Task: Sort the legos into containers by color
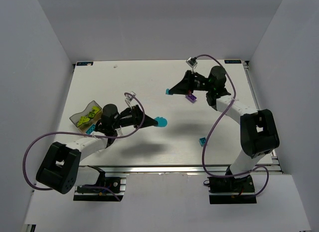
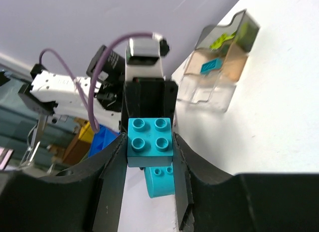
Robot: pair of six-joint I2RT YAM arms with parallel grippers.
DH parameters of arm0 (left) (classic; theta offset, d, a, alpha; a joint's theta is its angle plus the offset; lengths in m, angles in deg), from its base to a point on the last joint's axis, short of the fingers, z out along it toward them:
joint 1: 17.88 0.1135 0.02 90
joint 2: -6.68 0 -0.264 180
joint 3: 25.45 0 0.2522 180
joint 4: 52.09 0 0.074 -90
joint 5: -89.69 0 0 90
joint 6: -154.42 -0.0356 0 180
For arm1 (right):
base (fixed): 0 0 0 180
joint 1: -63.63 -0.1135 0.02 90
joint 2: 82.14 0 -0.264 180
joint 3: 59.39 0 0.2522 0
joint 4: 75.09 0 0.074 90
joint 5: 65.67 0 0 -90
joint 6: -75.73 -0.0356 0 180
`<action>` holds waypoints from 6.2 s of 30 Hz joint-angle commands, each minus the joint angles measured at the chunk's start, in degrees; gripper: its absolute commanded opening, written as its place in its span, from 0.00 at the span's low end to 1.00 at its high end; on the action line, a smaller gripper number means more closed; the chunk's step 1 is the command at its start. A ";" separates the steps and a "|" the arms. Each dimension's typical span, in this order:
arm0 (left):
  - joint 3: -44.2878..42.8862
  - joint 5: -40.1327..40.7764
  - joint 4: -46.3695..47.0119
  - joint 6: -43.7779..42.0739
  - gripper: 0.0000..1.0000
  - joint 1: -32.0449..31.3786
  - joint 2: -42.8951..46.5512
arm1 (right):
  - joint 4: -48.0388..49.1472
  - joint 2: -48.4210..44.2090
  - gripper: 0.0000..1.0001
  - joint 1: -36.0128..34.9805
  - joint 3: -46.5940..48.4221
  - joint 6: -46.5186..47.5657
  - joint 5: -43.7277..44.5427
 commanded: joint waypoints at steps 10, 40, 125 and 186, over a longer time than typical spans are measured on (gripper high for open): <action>-8.55 23.37 -51.41 -20.20 0.00 18.17 18.22 | -24.56 -5.76 0.00 0.08 2.94 26.80 3.97; -31.07 57.43 -80.91 -20.12 0.00 27.44 -1.37 | -36.03 -7.87 0.00 -0.27 0.74 39.56 7.93; -45.04 60.60 -94.26 -17.48 0.98 27.44 32.21 | -32.78 47.25 0.75 -44.04 61.92 72.87 52.76; -29.31 53.29 -67.71 -18.53 0.98 3.36 17.71 | -87.97 -5.06 0.63 -4.31 -8.23 70.50 56.88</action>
